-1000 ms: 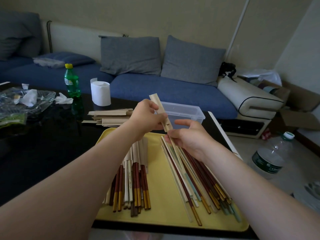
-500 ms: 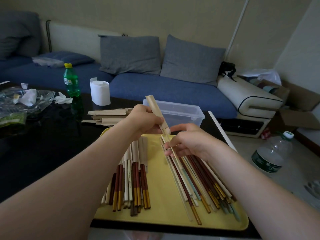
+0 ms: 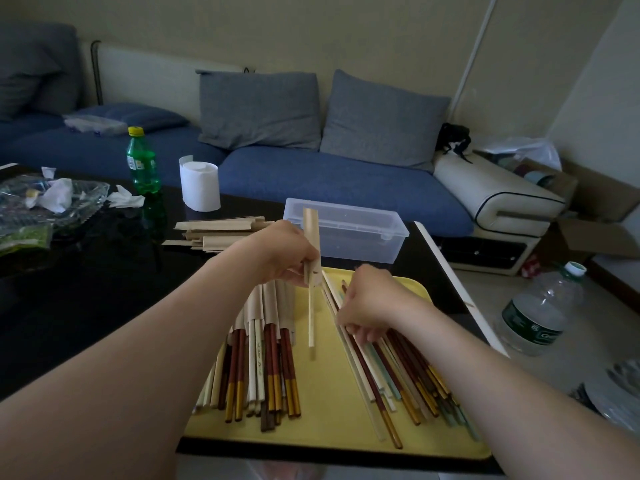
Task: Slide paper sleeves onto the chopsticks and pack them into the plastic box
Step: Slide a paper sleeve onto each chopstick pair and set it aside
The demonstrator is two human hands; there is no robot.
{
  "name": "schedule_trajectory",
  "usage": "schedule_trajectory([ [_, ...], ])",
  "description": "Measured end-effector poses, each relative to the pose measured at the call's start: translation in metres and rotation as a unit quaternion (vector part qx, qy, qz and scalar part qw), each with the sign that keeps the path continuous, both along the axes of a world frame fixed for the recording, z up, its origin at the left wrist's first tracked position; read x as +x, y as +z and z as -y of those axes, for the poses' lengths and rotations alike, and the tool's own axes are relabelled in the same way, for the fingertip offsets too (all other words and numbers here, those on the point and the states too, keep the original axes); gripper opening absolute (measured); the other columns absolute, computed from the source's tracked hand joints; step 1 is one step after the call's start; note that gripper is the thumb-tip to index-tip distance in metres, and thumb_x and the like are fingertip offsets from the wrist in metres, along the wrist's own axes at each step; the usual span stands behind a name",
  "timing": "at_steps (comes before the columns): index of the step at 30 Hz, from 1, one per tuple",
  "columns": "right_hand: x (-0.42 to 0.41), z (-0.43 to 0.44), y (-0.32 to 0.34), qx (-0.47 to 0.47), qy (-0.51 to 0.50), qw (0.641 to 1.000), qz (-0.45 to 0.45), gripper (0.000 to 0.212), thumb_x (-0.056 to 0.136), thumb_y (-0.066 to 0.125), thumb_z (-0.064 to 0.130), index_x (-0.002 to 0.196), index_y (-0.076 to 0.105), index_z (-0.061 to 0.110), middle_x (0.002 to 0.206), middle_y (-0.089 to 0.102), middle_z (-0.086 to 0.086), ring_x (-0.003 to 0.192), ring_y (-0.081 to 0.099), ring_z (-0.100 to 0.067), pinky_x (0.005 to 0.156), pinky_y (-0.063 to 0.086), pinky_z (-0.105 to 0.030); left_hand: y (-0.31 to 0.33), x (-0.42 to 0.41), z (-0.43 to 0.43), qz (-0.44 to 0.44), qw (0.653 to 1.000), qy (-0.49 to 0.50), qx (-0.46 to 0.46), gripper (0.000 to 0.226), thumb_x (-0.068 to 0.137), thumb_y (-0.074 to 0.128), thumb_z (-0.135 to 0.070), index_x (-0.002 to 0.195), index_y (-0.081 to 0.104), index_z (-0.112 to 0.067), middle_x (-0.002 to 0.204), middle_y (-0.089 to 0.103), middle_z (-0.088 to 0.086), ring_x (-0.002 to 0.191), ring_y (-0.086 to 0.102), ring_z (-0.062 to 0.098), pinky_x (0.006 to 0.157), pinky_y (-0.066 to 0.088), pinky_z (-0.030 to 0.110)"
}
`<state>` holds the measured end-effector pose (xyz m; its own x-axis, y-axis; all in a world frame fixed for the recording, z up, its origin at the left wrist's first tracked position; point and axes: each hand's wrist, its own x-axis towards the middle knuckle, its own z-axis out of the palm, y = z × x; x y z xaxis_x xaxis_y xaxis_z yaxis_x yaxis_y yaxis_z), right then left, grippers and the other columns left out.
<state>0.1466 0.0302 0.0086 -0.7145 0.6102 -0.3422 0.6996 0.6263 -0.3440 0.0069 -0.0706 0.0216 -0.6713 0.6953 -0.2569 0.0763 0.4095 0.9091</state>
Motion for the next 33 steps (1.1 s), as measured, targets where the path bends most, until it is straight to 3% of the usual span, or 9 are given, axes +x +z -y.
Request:
schedule_trajectory([
  [4, -0.008, 0.005, -0.004, -0.019, -0.021, 0.997, 0.077, 0.010, 0.094, 0.081, 0.010, 0.096, 0.073, 0.004, 0.087, 0.082, -0.014, 0.063, 0.078, -0.019, 0.071, 0.067, -0.029, -0.002, -0.002, -0.002, -0.010, 1.000, -0.008, -0.003, 0.042, 0.098, 0.069, -0.007, 0.137, 0.052, -0.005, 0.111, 0.069, 0.017, 0.083, 0.077, 0.025, 0.051, 0.060, 0.029],
  [8, -0.015, 0.007, -0.003, -0.025, -0.050, 0.992, 0.115, 0.020, 0.096, 0.081, 0.014, 0.089, 0.063, 0.006, 0.097, 0.084, -0.013, 0.077, 0.080, -0.019, 0.087, 0.067, -0.031, -0.002, 0.000, -0.002, -0.027, 0.999, -0.027, -0.010, 0.031, 0.098, 0.068, -0.004, 0.127, 0.058, -0.002, 0.108, 0.072, 0.018, 0.080, 0.078, 0.023, 0.055, 0.062, 0.029],
  [12, -0.020, 0.015, -0.002, -0.044, -0.070, 0.988, 0.131, 0.015, 0.098, 0.080, 0.016, 0.103, 0.072, 0.004, 0.103, 0.083, -0.013, 0.074, 0.077, -0.018, 0.087, 0.066, -0.029, -0.003, 0.000, -0.002, -0.024, 0.999, -0.046, -0.016, 0.026, 0.098, 0.068, -0.005, 0.123, 0.060, -0.002, 0.107, 0.075, 0.019, 0.084, 0.080, 0.026, 0.065, 0.066, 0.035],
  [16, -0.017, 0.020, -0.001, -0.041, -0.055, 0.992, 0.109, 0.019, 0.097, 0.082, 0.018, 0.100, 0.069, 0.004, 0.094, 0.083, -0.011, 0.070, 0.079, -0.018, 0.073, 0.067, -0.026, -0.002, 0.000, -0.001, -0.019, 0.999, -0.043, -0.013, 0.024, 0.099, 0.068, -0.006, 0.121, 0.061, -0.003, 0.106, 0.076, 0.017, 0.081, 0.080, 0.024, 0.062, 0.065, 0.033],
  [19, -0.011, 0.020, 0.001, -0.060, -0.045, 0.995, 0.072, 0.016, 0.098, 0.077, 0.013, 0.102, 0.068, 0.002, 0.086, 0.083, -0.012, 0.078, 0.083, -0.019, 0.076, 0.068, -0.029, 0.000, 0.001, 0.000, -0.005, 1.000, -0.031, -0.001, 0.022, 0.100, 0.067, -0.006, 0.121, 0.061, -0.004, 0.105, 0.076, 0.015, 0.080, 0.079, 0.021, 0.055, 0.062, 0.030],
  [21, -0.008, 0.018, 0.003, -0.075, -0.044, 0.996, 0.028, 0.011, 0.098, 0.071, 0.012, 0.100, 0.071, 0.001, 0.081, 0.082, -0.012, 0.076, 0.083, -0.020, 0.073, 0.067, -0.030, -0.001, 0.000, 0.000, -0.006, 1.000, -0.003, 0.006, 0.022, 0.100, 0.067, -0.008, 0.121, 0.062, -0.004, 0.104, 0.076, 0.015, 0.081, 0.079, 0.022, 0.054, 0.061, 0.029],
  [24, -0.002, 0.010, 0.008, -0.082, -0.044, 0.992, -0.085, 0.020, 0.097, 0.068, 0.020, 0.101, 0.072, 0.001, 0.076, 0.080, -0.011, 0.064, 0.080, -0.022, 0.058, 0.062, -0.027, -0.002, -0.003, -0.001, -0.008, 0.999, 0.045, 0.018, 0.021, 0.100, 0.067, -0.010, 0.120, 0.062, -0.004, 0.103, 0.076, 0.017, 0.082, 0.079, 0.026, 0.060, 0.065, 0.035],
  [27, 0.004, 0.005, 0.017, -0.132, -0.007, 0.978, -0.159, 0.027, 0.098, 0.068, 0.025, 0.108, 0.071, 0.000, 0.083, 0.081, -0.011, 0.067, 0.080, -0.025, 0.055, 0.058, -0.028, 0.000, -0.004, 0.001, 0.010, 0.996, 0.083, 0.041, 0.020, 0.101, 0.065, -0.006, 0.120, 0.061, -0.001, 0.103, 0.074, 0.022, 0.080, 0.078, 0.029, 0.049, 0.060, 0.032],
  [33, 0.010, 0.003, 0.023, -0.155, 0.070, 0.982, -0.083, 0.016, 0.098, 0.071, 0.020, 0.104, 0.076, 0.006, 0.079, 0.081, -0.005, 0.063, 0.076, -0.020, 0.056, 0.057, -0.028, -0.003, -0.010, 0.002, 0.016, 0.989, 0.108, 0.096, 0.027, 0.101, 0.067, -0.008, 0.126, 0.061, -0.001, 0.105, 0.074, 0.020, 0.079, 0.080, 0.027, 0.059, 0.065, 0.035],
])
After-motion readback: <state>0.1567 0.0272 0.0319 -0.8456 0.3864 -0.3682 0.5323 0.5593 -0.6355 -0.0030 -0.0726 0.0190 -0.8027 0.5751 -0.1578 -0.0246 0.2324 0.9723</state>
